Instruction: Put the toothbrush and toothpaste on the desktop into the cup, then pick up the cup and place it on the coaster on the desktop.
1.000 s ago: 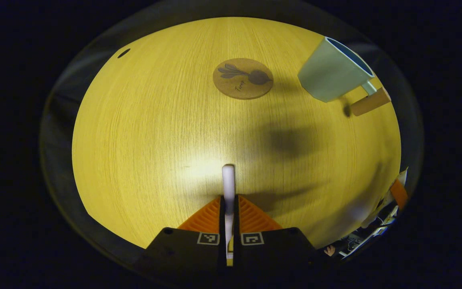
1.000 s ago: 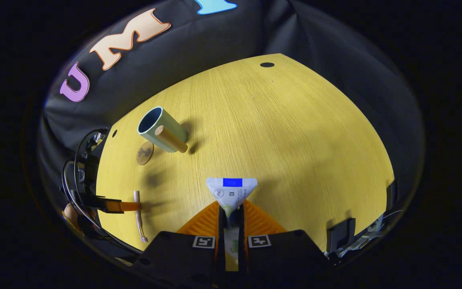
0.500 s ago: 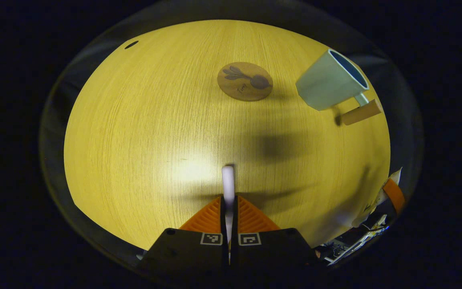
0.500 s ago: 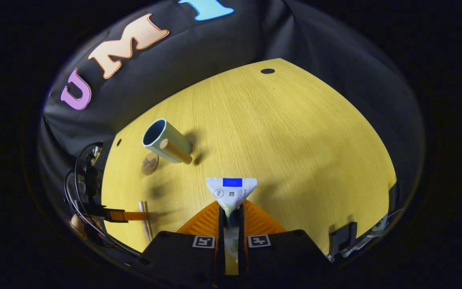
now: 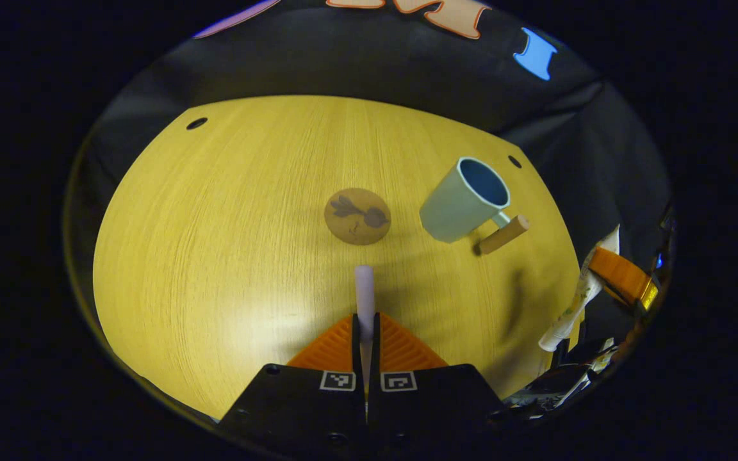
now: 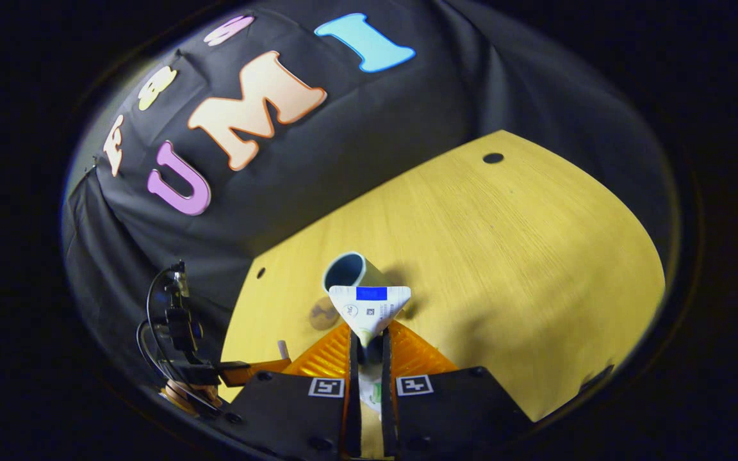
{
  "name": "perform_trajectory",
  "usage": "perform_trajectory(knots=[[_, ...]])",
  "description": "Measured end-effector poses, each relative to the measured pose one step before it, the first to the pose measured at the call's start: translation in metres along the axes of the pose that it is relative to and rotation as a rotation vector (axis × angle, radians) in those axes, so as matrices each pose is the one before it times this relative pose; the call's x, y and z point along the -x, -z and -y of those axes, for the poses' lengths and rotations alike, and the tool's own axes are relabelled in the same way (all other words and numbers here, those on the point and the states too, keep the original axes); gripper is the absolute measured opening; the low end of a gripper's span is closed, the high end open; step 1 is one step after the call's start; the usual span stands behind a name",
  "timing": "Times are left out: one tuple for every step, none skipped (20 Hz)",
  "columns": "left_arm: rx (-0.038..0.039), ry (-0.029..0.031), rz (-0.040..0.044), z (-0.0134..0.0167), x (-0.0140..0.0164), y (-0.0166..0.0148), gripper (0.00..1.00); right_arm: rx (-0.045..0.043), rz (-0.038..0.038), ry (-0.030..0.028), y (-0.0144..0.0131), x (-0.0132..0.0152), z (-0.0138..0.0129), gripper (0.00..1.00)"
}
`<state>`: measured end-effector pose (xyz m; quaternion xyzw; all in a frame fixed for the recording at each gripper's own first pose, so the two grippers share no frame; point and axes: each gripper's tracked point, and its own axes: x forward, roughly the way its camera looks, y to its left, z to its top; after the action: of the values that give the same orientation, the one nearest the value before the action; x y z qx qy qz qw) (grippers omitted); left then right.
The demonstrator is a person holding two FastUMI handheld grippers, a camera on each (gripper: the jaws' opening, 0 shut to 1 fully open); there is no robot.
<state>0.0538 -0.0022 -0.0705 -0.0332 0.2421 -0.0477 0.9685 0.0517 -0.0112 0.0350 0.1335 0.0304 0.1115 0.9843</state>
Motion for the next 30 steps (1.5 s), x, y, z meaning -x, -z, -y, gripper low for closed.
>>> perform_trajectory(knots=[[-0.02446, 0.00662, 0.03882, -0.00035, 0.00148, -0.01215, 0.0, 0.00956, 0.03435, -0.01728, -0.01272, -0.0003, -0.00963, 0.15], [-0.02983, 0.00972, 0.04701, 0.00084, 0.00261, -0.01396, 0.0, 0.00581, 0.03682, -0.02136, -0.01038, -0.00383, -0.0101, 0.15], [-0.03104, 0.0116, 0.04572, -0.00005, 0.00258, -0.01377, 0.0, 0.00297, 0.03754, -0.0237, -0.00974, -0.00491, -0.00877, 0.15], [-0.03065, 0.01144, 0.04724, 0.00074, 0.00171, -0.01265, 0.0, -0.00093, 0.02793, -0.02155, -0.00835, -0.00575, -0.00798, 0.15], [-0.02788, 0.0146, 0.0431, 0.00095, 0.00048, -0.01239, 0.0, -0.00559, 0.02847, -0.01058, -0.00442, -0.0078, -0.00327, 0.15], [-0.02261, 0.01462, 0.02934, 0.00253, -0.00213, -0.01016, 0.0, -0.00083, 0.02392, -0.0096, -0.00734, -0.00724, -0.00671, 0.15], [-0.01687, 0.01441, 0.01663, 0.00195, -0.0007, -0.0058, 0.0, 0.00193, 0.01875, -0.00081, -0.00497, -0.00505, -0.0028, 0.15], [-0.01376, 0.0118, 0.02386, -0.00035, -0.00149, -0.00904, 0.0, 0.00109, 0.0285, -0.00312, -0.00634, -0.00615, -0.00351, 0.15], [-0.00977, 0.01502, 0.02744, 0.00085, -0.00241, -0.00804, 0.0, -0.00473, 0.02971, -0.00723, -0.0062, -0.00813, -0.00453, 0.15], [-0.00798, 0.01173, 0.03423, 0.00089, -0.00207, -0.01161, 0.0, -0.00736, 0.03395, -0.01334, -0.00745, -0.00431, -0.0034, 0.15], [-0.00707, 0.01547, 0.03748, 0.00054, -0.00391, -0.01156, 0.0, -0.00759, 0.03338, -0.00894, -0.00737, -0.00843, -0.00461, 0.15], [-0.01149, 0.01041, 0.03807, 0.00021, -0.00454, -0.01007, 0.0, -0.00017, 0.0347, -0.00376, -0.00626, -0.00864, -0.00208, 0.15], [-0.01544, 0.00768, 0.03847, -0.00057, -0.00307, -0.0108, 0.0, 0.00309, 0.02873, 0.0036, -0.00459, -0.00912, 0.00158, 0.15], [-0.0154, 0.00476, 0.03389, -0.00211, -0.00316, -0.00883, 0.0, -0.00355, 0.01781, 0.01007, -0.00068, -0.00613, 0.00479, 0.15], [-0.0083, 0.00559, 0.02835, -0.00169, -0.00407, -0.00723, 0.0, -0.00375, 0.01457, 0.00952, 0.00055, -0.00696, 0.0044, 0.15], [0.0013, 0.0053, 0.03464, -0.00094, -0.00476, -0.00645, 0.0, 0.00351, 0.01144, 0.00912, 0.00299, -0.00566, 0.00388, 0.15], [0.00686, -0.0031, 0.03501, -0.0032, -0.00582, -0.00828, 0.0, 0.00767, 0.00743, 0.00939, 0.00398, -0.00558, 0.0051, 0.15], [0.00682, -0.00257, 0.0373, -0.00109, -0.003, -0.00699, 0.0, 0.00366, -0.00461, 0.01512, 0.00631, -0.00666, 0.00549, 0.15], [0.00808, 0.00707, 0.043, 0.00033, -0.00449, -0.00919, 0.0, 0.00419, -0.00686, 0.01015, 0.00715, -0.00426, 0.00535, 0.15], [0.00798, 0.00705, 0.04072, 0.00057, -0.00558, -0.00879, 0.0, 0.00418, -0.00905, 0.01232, 0.00801, -0.00372, 0.00555, 0.15], [0.00822, 0.01491, 0.03674, 0.002, -0.00581, -0.00825, 0.0, 0.00628, -0.00887, 0.01036, 0.00738, -0.002, 0.00532, 0.15], [0.00532, 0.01236, 0.02292, 0.0023, -0.00472, -0.0037, 0.0, 0.0051, -0.00699, 0.0032, 0.00705, -0.00172, 0.00295, 0.15], [0.00414, 0.01803, 0.01982, 0.00375, -0.00597, -0.00328, 0.0, 0.00872, -0.0021, -0.00095, 0.00536, -0.00195, 0.00088, 0.15], [0.00609, 0.0203, 0.00948, 0.00517, -0.00555, -0.00019, 0.0, 0.02136, -0.00756, -0.0018, 0.00481, 0.00004, 0.00109, 0.15], [0.00827, 0.01873, 0.01072, 0.00496, -0.00575, -0.00126, 0.0, 0.02587, -0.00185, -0.00478, 0.00396, -0.00046, 0.00018, 0.15], [0.00741, 0.01845, 0.01064, 0.00332, -0.00433, -0.00056, 0.0, 0.01679, 0.00191, 0.0048, 0.00199, -0.00054, 0.00164, 0.15], [0.00459, 0.01427, 0.0085, 0.00393, -0.00577, -0.00029, 0.0, 0.00478, 0.00091, -0.00773, 0.00162, -0.00135, -0.00129, 0.16], [0.00299, 0.01186, 0.00643, 0.00352, -0.004, -0.00203, 0.0, -0.0056, -0.00451, -0.01244, 0.00258, 0.00306, -0.00271, 0.17], [0.00178, 0.01351, 0.00513, 0.00382, -0.00465, -0.00019, 0.0, -0.00968, -0.00772, -0.01115, 0.00234, 0.00088, -0.00207, 0.19], [-0.00027, 0.00932, 0.00411, 0.0028, -0.00258, -0.00045, 0.0, -0.0107, -0.00729, -0.01027, 0.00316, -0.00002, -0.00157, 0.2]])
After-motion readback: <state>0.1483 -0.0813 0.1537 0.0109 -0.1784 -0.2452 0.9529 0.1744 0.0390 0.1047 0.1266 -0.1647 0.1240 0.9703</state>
